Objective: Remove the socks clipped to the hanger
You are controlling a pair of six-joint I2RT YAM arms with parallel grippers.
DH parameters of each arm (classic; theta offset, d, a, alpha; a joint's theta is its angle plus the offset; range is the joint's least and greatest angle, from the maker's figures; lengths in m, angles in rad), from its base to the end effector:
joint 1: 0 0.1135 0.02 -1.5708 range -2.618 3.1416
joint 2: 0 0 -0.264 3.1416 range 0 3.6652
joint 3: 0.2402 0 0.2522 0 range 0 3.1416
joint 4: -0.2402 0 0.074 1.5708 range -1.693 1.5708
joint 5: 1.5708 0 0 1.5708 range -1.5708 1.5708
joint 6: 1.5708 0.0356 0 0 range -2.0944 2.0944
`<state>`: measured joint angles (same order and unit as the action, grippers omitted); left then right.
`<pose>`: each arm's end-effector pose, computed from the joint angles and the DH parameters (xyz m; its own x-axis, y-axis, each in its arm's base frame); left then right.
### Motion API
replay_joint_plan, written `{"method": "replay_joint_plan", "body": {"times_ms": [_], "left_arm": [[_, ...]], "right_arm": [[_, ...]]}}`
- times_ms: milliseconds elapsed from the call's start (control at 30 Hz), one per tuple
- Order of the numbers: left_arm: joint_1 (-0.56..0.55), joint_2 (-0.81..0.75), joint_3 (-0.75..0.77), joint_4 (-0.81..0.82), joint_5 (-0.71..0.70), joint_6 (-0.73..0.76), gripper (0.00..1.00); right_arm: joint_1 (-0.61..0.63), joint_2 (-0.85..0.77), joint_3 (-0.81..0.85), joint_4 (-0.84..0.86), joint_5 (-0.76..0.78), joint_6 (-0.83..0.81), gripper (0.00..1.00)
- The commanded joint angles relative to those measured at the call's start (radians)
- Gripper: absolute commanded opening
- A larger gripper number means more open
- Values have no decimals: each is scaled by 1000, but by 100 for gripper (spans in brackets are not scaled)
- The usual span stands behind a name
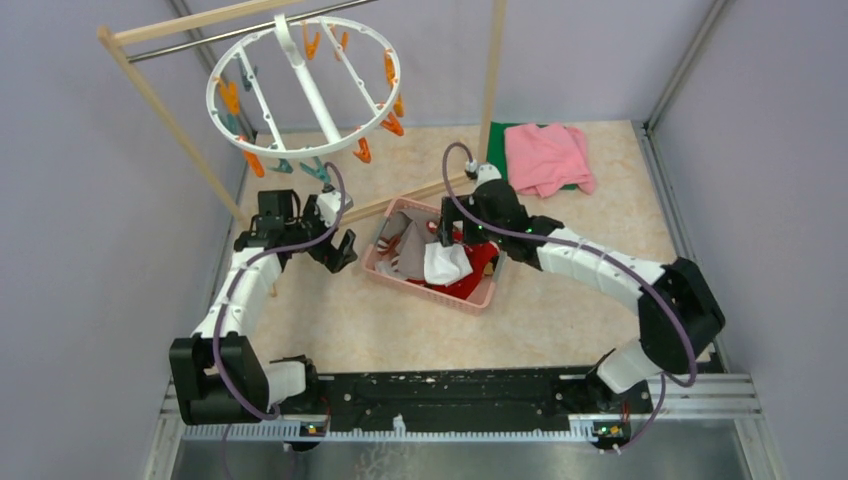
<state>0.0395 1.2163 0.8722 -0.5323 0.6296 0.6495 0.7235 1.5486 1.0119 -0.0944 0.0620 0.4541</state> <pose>0.2456 -0.0113 0.2560 -0.4031 0.4733 -0.7833 0.7388 0.6734 0.0267 0.2591 0.2259 0.2391 -0.6708 -0.0083 -0.7416 -0.3661 0.8734 0.3213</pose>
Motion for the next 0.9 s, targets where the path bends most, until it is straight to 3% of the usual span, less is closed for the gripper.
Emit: {"method": "replay_joint_plan", "body": {"times_ms": [0, 200, 367, 533, 767, 867], "left_arm": [[-1, 2, -11, 114, -68, -88, 99], [-2, 0, -50, 182, -103, -124, 99], [0, -3, -134, 383, -159, -230, 99], [0, 51, -226, 636, -190, -383, 99], [3, 164, -316, 938, -366, -466, 99], [5, 197, -333, 995, -363, -492, 99]], "right_arm": [[-6, -156, 109, -159, 59, -19, 99], [-35, -351, 34, -275, 116, -27, 99], [-184, -529, -116, -300, 218, -58, 99], [-356, -655, -357, -61, 498, -122, 99], [-426, -693, -672, 404, 654, -219, 99], [-468, -648, -708, 463, 665, -195, 99]]}}
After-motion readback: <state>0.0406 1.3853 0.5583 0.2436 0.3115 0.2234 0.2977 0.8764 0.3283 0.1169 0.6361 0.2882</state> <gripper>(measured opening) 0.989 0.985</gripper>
